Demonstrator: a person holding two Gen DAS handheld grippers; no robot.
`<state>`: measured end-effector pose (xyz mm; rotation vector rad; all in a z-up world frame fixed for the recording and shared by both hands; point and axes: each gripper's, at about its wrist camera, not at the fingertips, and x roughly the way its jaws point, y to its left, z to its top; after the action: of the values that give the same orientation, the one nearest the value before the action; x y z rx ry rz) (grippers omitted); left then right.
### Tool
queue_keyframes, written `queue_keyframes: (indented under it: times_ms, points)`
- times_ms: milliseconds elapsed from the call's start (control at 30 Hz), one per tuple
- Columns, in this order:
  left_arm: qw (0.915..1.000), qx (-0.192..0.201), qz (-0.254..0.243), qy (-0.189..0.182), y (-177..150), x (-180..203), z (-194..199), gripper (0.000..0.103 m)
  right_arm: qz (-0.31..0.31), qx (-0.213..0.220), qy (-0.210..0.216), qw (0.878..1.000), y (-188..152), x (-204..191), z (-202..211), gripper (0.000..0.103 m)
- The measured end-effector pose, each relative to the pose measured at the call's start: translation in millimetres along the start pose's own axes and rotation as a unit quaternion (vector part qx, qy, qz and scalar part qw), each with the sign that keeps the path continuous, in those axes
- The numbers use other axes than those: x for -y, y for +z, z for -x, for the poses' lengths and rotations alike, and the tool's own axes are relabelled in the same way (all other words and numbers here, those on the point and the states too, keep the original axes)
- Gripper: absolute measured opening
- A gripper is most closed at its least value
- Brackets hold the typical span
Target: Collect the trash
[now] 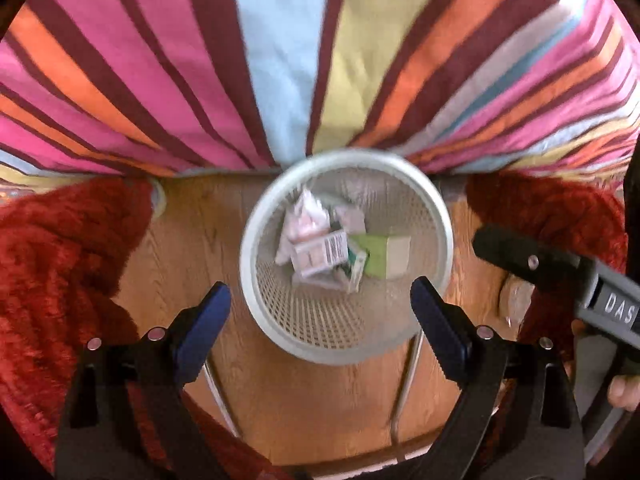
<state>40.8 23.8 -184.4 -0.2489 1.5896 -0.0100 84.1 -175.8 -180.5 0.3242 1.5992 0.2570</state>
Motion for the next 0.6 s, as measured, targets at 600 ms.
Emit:
queue_keyframes:
  times_ms: [600]
  points:
    - [0.9701,0.238,-0.022,0.04,1.2,14.4,141.4,0.089,0.133,0.241,-0.032,0.961,-12.6,-50.8,132.3,0.095]
